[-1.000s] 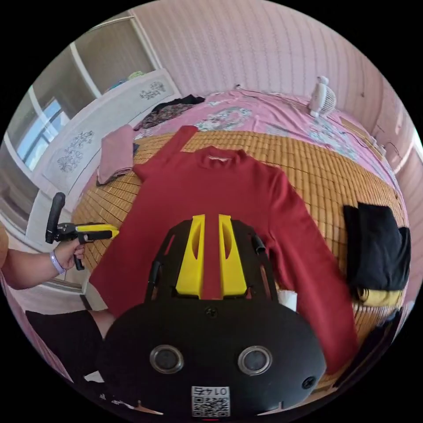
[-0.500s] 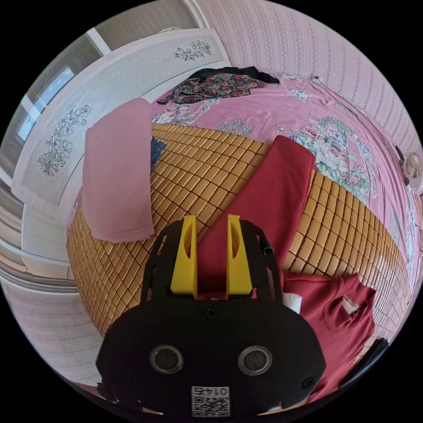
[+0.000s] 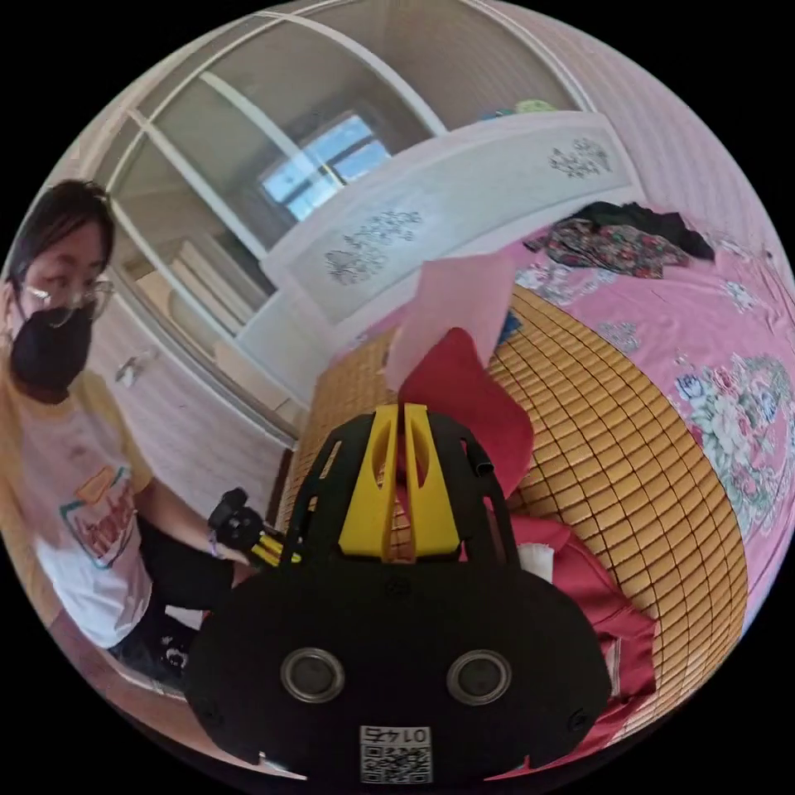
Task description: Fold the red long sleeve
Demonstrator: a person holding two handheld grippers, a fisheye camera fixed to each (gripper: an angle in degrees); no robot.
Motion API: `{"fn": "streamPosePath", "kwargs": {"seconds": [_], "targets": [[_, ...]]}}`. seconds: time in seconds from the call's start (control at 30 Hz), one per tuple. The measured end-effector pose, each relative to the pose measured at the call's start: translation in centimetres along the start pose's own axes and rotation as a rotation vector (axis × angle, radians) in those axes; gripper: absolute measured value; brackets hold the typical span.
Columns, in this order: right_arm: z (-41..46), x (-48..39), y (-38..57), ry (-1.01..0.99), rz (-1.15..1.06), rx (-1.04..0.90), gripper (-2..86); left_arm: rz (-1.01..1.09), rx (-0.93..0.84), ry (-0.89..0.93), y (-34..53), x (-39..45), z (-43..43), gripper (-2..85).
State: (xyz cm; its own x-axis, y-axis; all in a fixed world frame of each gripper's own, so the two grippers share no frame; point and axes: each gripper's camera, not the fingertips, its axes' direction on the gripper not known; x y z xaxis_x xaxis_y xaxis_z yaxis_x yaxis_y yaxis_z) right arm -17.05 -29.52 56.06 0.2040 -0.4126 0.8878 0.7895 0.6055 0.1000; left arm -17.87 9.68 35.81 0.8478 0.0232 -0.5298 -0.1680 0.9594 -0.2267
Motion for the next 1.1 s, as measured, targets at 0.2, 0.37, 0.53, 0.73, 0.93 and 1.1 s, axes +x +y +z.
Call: {"fn": "streamPosePath", "kwargs": {"seconds": [0.2,0.37,0.53,0.73,0.93,1.1], "targets": [[0.4,3.6,0.8,0.016,0.187,-0.028,6.7,-0.117,0.276,-0.079,2.6,-2.0,-11.5,7.0],[1.6,2.1,2.7,0.224,0.229,-0.047,7.5,-0.224,0.223,-0.147,4.4,-5.1,-14.8,8.1],[1.4,-1.1,6.6,0.365,0.301,-0.06,7.4,0.011,0.159,-0.138,2.9,-0.6,-14.2,8.1],[2.6,-3.5,10.3,0.406,0.408,-0.115,7.1,0.114,-0.052,-0.187,-0.4,2.5,-9.0,9.1],[3.8,-5.0,11.3,0.346,0.469,-0.116,6.5,0.03,-0.068,-0.092,-0.7,-0.3,-13.3,0.3],[5.0,-6.2,9.8,0.286,0.421,-0.101,6.1,-0.019,0.098,-0.048,0.1,-4.0,-25.7,-0.7]]}}
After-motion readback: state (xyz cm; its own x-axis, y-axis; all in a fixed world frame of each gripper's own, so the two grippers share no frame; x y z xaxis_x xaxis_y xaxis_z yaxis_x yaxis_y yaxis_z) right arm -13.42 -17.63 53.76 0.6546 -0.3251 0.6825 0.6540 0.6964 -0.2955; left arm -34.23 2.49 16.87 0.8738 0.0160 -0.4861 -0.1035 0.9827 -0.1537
